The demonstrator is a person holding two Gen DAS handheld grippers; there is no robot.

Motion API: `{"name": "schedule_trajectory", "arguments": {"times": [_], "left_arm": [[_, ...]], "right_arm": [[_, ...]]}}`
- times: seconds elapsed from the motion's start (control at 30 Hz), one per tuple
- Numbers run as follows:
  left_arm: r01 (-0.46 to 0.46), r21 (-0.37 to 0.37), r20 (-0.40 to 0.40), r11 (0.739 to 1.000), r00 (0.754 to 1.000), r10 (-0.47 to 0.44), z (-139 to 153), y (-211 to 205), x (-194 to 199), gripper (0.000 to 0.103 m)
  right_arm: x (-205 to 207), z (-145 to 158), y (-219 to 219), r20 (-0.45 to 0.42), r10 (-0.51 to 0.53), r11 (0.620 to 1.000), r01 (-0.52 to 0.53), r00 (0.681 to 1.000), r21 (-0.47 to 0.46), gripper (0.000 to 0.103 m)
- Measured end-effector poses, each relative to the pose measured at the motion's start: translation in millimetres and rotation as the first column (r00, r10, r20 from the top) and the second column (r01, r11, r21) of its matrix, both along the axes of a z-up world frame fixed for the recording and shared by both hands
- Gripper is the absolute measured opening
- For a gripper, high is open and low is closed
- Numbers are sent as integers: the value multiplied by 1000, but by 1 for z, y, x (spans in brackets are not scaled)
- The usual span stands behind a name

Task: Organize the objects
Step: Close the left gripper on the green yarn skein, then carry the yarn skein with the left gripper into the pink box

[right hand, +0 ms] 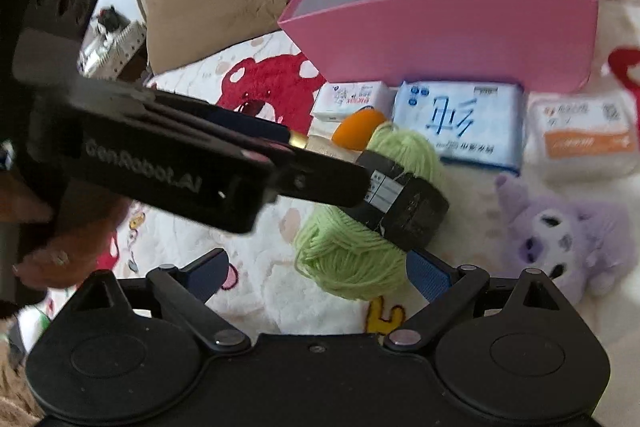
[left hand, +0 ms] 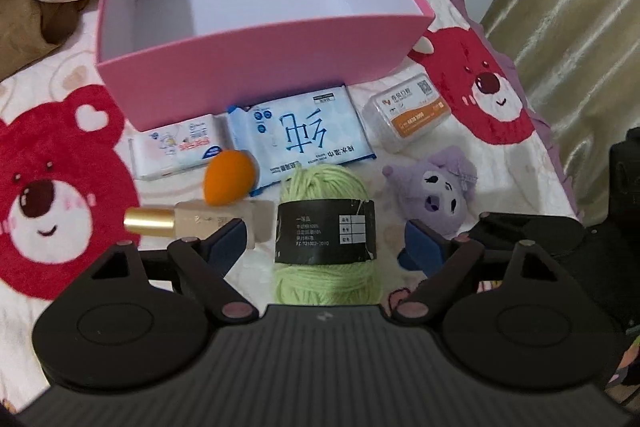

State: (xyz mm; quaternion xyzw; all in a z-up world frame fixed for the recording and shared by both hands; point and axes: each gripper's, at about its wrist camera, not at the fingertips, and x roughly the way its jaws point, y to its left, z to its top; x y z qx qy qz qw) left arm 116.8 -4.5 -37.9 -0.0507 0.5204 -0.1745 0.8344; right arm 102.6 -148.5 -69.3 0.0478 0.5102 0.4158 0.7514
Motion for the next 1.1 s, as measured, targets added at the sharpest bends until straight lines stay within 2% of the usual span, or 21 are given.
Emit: {"name": "schedule_trajectory", "arguments": {"times": [0.1, 0.17, 0.27, 0.37, 0.4, 0.43, 0.5, 0.57, 0.67, 0.83, 0.93, 1.1], "left_arm": [[18, 6, 27, 1000, 999, -18, -11, -4, -2, 86], [17, -7, 14, 1000, 1000, -17, -18, -4, 1, 86], [-5, -9, -23, 1000, 1000, 4, -31, -3, 5, 86], [-24, -50, -66, 998, 998, 21, -43, 1, 6, 85], [-28, -65, -81, 998, 996, 23, -47, 3, 5, 82], [-30, -80, -103, 996, 994, 22, -53, 3, 5, 69], [-57, -89, -150, 994, 988, 43, -63, 3, 5, 66], [-73, -106, -153, 992, 987, 56, -66, 3, 4, 62], [-89, -111, -146, 990, 987, 72, -60, 1, 5, 58], [-97, -118, -135, 988, 988, 81, -43, -8, 2, 58], [-84, -103, -111, 991, 991, 72, -24, -17, 0, 58], [-48, -68, -93, 997, 995, 42, 18, -31, 4, 58]], "right_arm": [[0, -17, -4, -11, -71, 997, 71, 997, 24, 97], [-2, -25, -2, 5, -100, 995, 100, 995, 20, 97], [-3, -32, 4, 50, -87, 996, 87, 995, 3, 97], [-10, -39, 15, 108, -60, 997, 64, 992, -31, 97], [-14, -40, 16, 138, -56, 997, 62, 989, -44, 97], [-16, -41, 17, 171, -52, 997, 62, 984, -54, 94], [-19, -44, 19, 236, -39, 994, 63, 971, -93, 85], [-21, -44, 19, 270, -30, 992, 61, 962, -107, 79], [-26, -38, 18, 324, -19, 991, 61, 946, -120, 73], [-29, -18, 8, 349, -27, 992, 68, 937, -107, 70], [-31, -1, 3, 377, -23, 992, 68, 926, -105, 70], [-27, 34, -18, 371, -36, 997, 59, 928, -50, 70]]}}
